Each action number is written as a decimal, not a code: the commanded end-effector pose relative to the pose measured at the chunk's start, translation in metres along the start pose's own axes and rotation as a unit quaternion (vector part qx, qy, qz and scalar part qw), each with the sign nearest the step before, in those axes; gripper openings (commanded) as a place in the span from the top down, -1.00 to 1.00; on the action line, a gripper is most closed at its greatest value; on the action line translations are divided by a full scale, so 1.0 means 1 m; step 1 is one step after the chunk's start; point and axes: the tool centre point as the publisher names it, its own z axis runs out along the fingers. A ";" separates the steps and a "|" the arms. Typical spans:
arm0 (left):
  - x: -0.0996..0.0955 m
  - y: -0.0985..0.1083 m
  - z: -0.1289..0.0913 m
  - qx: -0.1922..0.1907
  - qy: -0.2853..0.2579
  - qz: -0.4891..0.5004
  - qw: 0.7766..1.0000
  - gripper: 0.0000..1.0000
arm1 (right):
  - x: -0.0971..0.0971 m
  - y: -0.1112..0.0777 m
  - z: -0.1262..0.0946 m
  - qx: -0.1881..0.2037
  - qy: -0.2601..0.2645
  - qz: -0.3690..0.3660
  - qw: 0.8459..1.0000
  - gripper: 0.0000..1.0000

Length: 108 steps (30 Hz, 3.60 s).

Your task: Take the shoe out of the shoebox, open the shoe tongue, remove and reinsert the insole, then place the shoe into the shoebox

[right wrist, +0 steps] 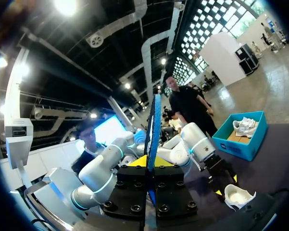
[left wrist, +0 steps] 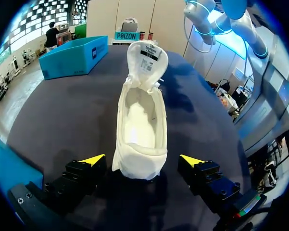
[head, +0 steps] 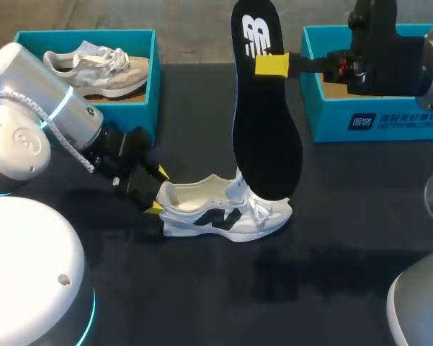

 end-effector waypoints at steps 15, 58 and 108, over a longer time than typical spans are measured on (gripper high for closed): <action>0.009 -0.005 -0.002 -0.025 -0.009 -0.024 0.999 -1.00 | -0.001 0.001 0.004 0.002 -0.002 0.001 1.000 1.00; 0.007 -0.050 -0.027 -0.269 -0.046 0.015 0.962 -1.00 | -0.001 0.001 0.004 0.002 -0.002 0.001 1.000 1.00; -0.047 -0.084 0.020 -0.282 -0.046 0.049 0.957 -1.00 | -0.001 0.001 0.004 0.002 -0.002 0.001 1.000 1.00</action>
